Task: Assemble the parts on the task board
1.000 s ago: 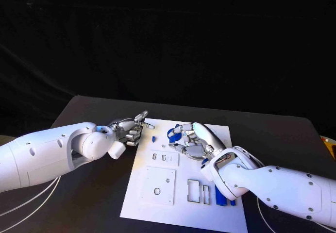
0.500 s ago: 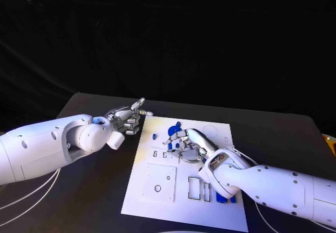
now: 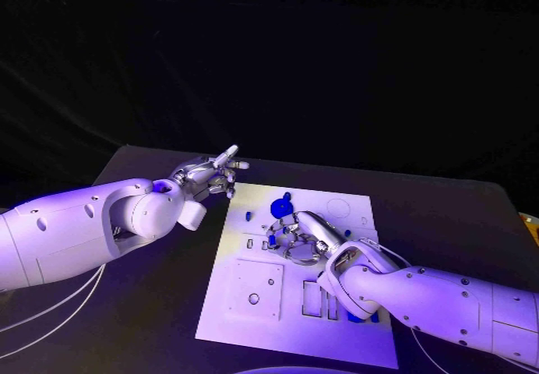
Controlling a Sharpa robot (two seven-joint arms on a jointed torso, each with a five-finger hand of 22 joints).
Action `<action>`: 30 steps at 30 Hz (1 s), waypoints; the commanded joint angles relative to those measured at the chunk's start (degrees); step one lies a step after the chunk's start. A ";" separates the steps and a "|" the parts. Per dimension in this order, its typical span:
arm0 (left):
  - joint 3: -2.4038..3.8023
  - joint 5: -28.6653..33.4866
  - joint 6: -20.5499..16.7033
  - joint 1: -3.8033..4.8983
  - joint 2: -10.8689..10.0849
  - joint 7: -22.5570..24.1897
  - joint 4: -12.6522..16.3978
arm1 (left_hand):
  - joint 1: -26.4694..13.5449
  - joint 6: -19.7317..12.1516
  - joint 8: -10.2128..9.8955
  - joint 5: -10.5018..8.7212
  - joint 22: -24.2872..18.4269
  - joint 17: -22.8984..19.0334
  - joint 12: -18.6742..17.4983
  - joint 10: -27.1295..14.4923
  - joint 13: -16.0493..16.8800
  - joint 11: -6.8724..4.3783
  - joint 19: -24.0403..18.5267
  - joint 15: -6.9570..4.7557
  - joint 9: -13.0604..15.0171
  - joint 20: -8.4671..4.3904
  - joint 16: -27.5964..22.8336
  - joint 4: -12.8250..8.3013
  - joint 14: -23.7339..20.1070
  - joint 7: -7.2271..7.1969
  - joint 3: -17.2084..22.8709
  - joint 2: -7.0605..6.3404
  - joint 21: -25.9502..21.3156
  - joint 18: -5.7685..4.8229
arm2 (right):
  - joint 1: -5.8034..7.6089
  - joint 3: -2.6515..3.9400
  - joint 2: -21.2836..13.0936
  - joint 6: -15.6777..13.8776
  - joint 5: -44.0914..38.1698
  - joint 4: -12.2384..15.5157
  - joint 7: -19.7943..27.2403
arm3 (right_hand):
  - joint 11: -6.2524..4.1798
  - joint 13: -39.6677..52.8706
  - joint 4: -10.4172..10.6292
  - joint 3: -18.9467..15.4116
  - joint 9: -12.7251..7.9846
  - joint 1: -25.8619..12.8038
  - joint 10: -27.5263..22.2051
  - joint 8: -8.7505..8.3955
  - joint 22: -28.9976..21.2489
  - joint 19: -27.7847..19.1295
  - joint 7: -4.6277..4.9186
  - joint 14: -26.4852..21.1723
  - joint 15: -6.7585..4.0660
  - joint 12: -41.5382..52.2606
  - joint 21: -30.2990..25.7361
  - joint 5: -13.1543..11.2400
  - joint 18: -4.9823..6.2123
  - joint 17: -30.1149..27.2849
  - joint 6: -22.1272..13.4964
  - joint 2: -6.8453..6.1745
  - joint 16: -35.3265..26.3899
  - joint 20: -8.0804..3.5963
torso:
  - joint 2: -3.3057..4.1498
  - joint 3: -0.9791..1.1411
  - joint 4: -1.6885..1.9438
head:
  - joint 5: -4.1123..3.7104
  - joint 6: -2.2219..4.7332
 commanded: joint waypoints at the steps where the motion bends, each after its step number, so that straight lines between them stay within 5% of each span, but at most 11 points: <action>1: 0.06 2.38 -1.53 0.12 0.20 5.27 0.38 | 1.32 -0.76 0.86 -0.06 -2.72 -6.72 -2.37 -1.39 -3.13 0.16 -0.35 0.20 -0.06 0.13 -4.64 0.02 -3.59 0.14 -0.89 0.17 -3.57 0.71 | -0.27 -0.03 0.27 2.04 -1.96 -0.17 -1.03 | 0.02 -0.04 -0.08 -0.07 0.16 -0.26 -0.18 0.45 7.39 0.21 -0.17 4.24 -0.39 -0.12 -0.32 0.20 -0.99 6.21 0.49 0.53 0.15 -0.03 | -0.01 -0.01 0.05 | 0.01 -0.18; 13: 0.06 2.65 -1.70 0.13 0.28 6.07 0.76 | 1.98 -1.05 1.32 -0.07 -3.59 -8.39 -2.92 -1.49 -4.31 0.19 0.10 0.22 -0.06 0.14 -5.86 -0.06 -4.28 0.17 -1.35 0.14 -4.87 0.70 | -0.57 -0.06 0.35 2.81 -4.20 -0.46 -2.94 | 0.02 -0.15 -0.12 -0.25 0.17 -0.42 -0.37 0.46 7.23 0.04 -0.17 4.20 -0.39 -0.24 -0.58 0.19 -0.93 6.05 0.48 0.35 0.09 -0.04 | -0.05 -0.02 0.02 | 0.12 -0.40; 30: 0.07 2.68 -1.28 0.13 0.25 5.50 0.73 | 2.07 -1.07 1.43 -0.15 -3.72 -8.32 -3.01 -1.52 -4.53 0.19 0.26 0.22 -0.05 0.13 -5.82 -0.01 -4.17 0.17 -1.47 0.13 -5.05 0.71 | -0.64 -0.06 0.12 -0.05 -6.78 -0.41 -6.90 | 0.14 -0.19 -0.51 -0.88 0.04 -0.76 -0.64 0.17 7.25 0.00 0.01 4.16 -0.32 -0.34 -0.67 0.19 -0.92 5.92 -0.09 -0.66 0.03 -0.01 | -0.04 0.02 -0.01 | -0.01 -0.36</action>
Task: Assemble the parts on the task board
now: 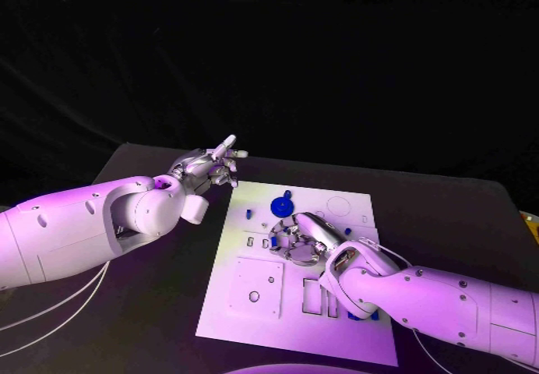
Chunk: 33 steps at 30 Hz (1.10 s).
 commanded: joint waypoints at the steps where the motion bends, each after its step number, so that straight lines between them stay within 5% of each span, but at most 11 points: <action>1: 0.06 0.40 0.34 0.10 0.11 0.63 0.15 | 0.66 -0.41 0.37 -0.16 -0.13 -0.09 -0.47 -0.37 -0.18 -0.02 0.53 -0.01 -0.05 0.03 -0.34 -0.01 -0.36 -0.09 -0.52 -0.10 -0.43 0.75 | -0.17 -0.11 -0.08 -0.60 -1.88 -0.06 -2.57 | -0.07 -0.08 -0.05 -0.41 0.02 -0.10 -0.42 0.15 7.27 0.00 0.14 4.16 -0.32 -0.34 -0.21 0.14 -0.92 5.88 0.03 -0.24 0.03 -0.01 | 0.00 -0.02 -0.02 | -0.07 0.08; 33: 0.05 0.29 0.67 0.10 0.03 -0.23 0.00 | 0.80 -0.53 0.47 -0.28 -0.29 0.08 -0.67 -0.52 -0.50 0.00 0.75 0.00 -0.06 0.03 -0.21 -0.01 -0.17 -0.07 -0.67 -0.09 -0.63 0.75 | -0.18 -0.11 0.03 1.98 -2.37 -0.14 -3.91 | 0.73 -0.98 -0.17 -1.45 -0.61 -1.01 -1.57 -1.22 6.94 -0.41 1.08 4.07 0.32 -1.31 -0.93 0.14 -0.79 5.62 -2.18 -1.40 -0.09 0.44 | -0.02 -0.05 0.02 | -0.07 -0.23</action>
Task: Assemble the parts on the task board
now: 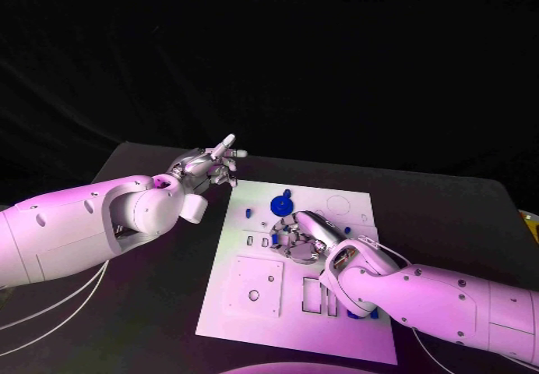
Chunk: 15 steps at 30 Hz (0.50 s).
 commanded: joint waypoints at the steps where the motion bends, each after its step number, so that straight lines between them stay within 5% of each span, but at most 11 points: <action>1: 0.06 0.21 0.61 0.10 0.06 0.15 0.06 | 0.60 -0.53 0.23 -0.28 -0.08 0.02 -0.32 -0.52 -0.05 0.00 0.31 0.00 -0.07 0.02 -0.21 -0.01 -0.18 -0.07 -0.35 0.11 -0.36 0.86 | -0.22 -0.16 -0.03 2.19 -0.70 -0.15 -1.56 | 0.13 -0.14 -0.10 -0.43 -0.11 -0.25 -0.54 -0.27 6.91 -0.20 0.01 4.06 0.32 -0.33 -0.23 0.14 -0.79 5.63 -0.54 -0.64 -0.09 0.23 | -0.01 0.02 0.00 | 0.04 -0.03; 15: 0.06 0.17 0.72 0.10 0.04 0.05 -0.12 | 0.76 -0.57 0.29 -0.34 -0.14 0.10 -0.38 -0.55 -0.20 0.00 0.41 0.00 -0.07 0.02 -0.14 -0.05 -0.09 -0.07 -0.40 0.10 -0.45 0.85 | -0.22 -0.16 -0.09 2.48 -1.19 -0.03 -2.14 | 0.63 -0.71 -0.13 -1.09 -0.52 -0.53 -1.28 -1.17 6.82 -0.33 0.58 4.05 0.76 -0.95 -0.50 0.17 -0.74 5.66 -1.97 -1.15 -0.09 0.62 | 0.01 0.04 0.00 | 0.01 -0.13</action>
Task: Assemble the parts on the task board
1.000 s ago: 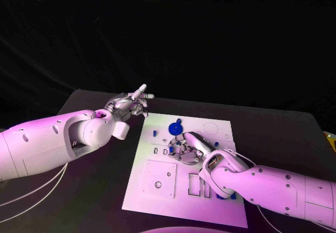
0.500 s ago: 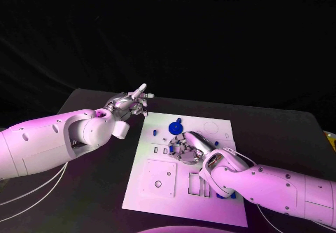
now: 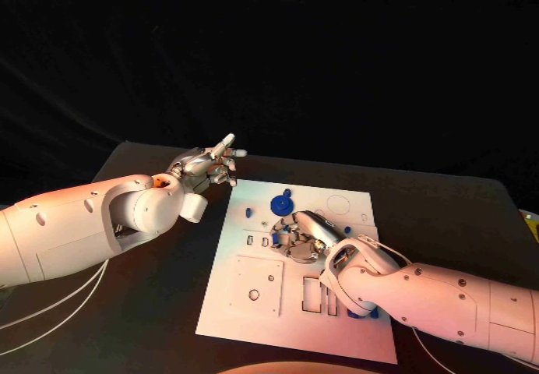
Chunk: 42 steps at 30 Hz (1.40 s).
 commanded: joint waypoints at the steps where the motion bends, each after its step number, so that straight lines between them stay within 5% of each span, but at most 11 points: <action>1: 0.06 0.17 0.72 0.10 0.07 0.14 0.03 | 0.61 -0.38 0.29 -0.34 -0.08 0.05 -0.38 -0.55 -0.12 0.00 0.42 0.00 -0.07 0.02 -0.14 -0.05 -0.09 0.13 -0.40 -0.06 -0.23 0.87 | -0.29 -0.22 -0.09 1.67 -0.47 -0.08 -1.27 | 0.07 -0.08 0.03 -0.34 -0.12 -0.02 -0.33 -0.32 6.83 -0.13 -0.04 4.06 0.37 -0.22 -0.24 0.17 -0.72 5.69 -0.59 -0.65 -0.09 0.45 | 0.00 0.02 0.01 | -0.03 -0.03; 30: 0.06 -0.01 0.81 0.10 0.02 -0.18 -0.30 | 0.88 -0.46 0.37 -0.42 -0.18 0.35 -0.47 -0.56 -0.35 0.00 0.57 0.00 -0.08 0.02 0.06 -0.08 0.12 0.13 -0.49 -0.10 -0.36 0.86 | -0.29 -0.22 -0.27 -0.39 -0.09 0.38 -0.11 | 1.54 -2.85 1.22 -4.99 -1.56 -0.86 -3.89 -3.33 6.63 -0.49 1.47 4.01 1.65 -2.65 -1.06 0.17 -0.57 5.78 -6.15 -1.84 -0.03 1.65 | -0.02 0.00 -0.02 | -0.18 -0.07; 37: 0.06 -1.79 0.90 0.09 0.11 -0.64 -0.50 | 1.65 -0.63 0.76 -0.48 -0.25 3.62 -0.59 -0.40 -1.09 -0.06 1.34 -0.06 -0.08 -0.05 2.46 -0.09 2.14 0.08 -1.22 -0.85 -0.35 0.86 | -0.27 -0.15 -1.62 -3.25 1.72 2.83 2.56 | 2.21 -3.28 1.92 -6.81 -2.30 -1.02 -4.54 -4.79 6.95 -0.22 2.21 3.98 2.23 -2.84 -0.71 0.40 -0.67 5.76 -8.29 -1.92 -0.03 2.18 | -0.10 0.07 -0.01 | -0.30 0.00; 42: 0.05 -6.23 1.24 0.09 0.23 -2.02 -0.74 | 5.50 -0.91 1.50 -0.20 -0.01 5.56 -0.93 -0.45 -2.44 -0.32 2.18 -0.27 -0.08 -0.31 4.56 -0.86 3.31 -0.17 -1.95 -2.79 0.11 0.85 | 0.86 0.28 -4.71 -4.35 9.25 6.84 8.47 | 2.45 -3.20 2.19 -7.23 -2.54 -0.52 -4.60 -5.20 6.96 -0.20 2.46 3.87 2.46 -2.62 -0.76 0.55 -0.64 5.35 -8.76 -1.23 -0.17 2.42 | -0.41 0.08 -0.04 | -0.44 0.44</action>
